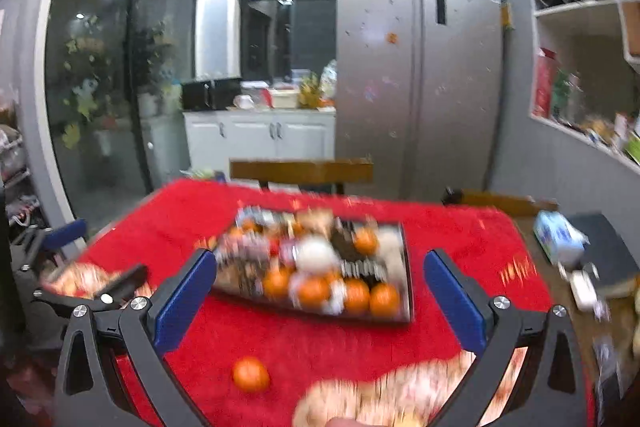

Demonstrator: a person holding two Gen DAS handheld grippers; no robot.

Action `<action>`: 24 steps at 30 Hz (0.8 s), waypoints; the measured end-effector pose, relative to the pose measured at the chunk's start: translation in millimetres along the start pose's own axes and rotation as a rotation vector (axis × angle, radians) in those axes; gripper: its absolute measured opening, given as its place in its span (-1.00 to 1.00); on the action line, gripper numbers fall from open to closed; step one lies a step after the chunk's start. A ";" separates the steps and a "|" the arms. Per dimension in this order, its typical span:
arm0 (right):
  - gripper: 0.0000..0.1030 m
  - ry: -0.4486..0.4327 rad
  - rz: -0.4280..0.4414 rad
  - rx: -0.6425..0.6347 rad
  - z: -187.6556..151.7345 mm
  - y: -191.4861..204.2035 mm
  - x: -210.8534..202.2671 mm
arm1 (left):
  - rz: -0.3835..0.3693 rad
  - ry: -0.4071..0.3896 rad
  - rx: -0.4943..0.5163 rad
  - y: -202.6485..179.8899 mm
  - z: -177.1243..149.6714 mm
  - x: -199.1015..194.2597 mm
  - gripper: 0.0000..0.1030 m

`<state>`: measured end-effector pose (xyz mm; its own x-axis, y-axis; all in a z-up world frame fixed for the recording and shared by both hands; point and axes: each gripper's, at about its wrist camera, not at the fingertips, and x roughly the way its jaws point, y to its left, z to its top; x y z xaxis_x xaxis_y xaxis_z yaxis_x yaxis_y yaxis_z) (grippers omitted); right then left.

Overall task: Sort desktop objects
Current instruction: 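Withdraw both open tools from the tray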

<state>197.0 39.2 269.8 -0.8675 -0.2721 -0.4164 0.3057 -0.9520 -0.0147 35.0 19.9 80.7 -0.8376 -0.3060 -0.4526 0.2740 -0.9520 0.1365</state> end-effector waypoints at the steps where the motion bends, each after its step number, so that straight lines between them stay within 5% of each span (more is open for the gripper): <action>1: 1.00 0.016 -0.003 0.001 -14.6 2.0 -1.5 | -0.042 0.046 -0.002 0.4 -16.1 2.2 1.00; 5: 1.00 0.131 0.000 0.019 -66.6 10.7 9.0 | -0.179 0.197 -0.130 8.5 -52.4 17.8 1.00; 10: 1.00 0.253 -0.040 0.141 -112.2 7.4 35.7 | -0.232 0.383 -0.192 4.2 -82.6 44.2 1.00; 16: 1.00 0.398 -0.084 0.117 -136.1 11.3 58.4 | -0.228 0.303 -0.176 2.8 -81.9 31.2 1.00; 24: 1.00 0.402 -0.079 0.054 -134.7 24.3 61.8 | -0.238 0.226 -0.142 1.4 -75.0 17.0 1.00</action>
<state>203.7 18.1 121.3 -0.6620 -0.1315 -0.7379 0.2135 -0.9768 -0.0174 56.6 14.1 7.1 -0.7646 -0.0508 -0.6425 0.1599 -0.9807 -0.1128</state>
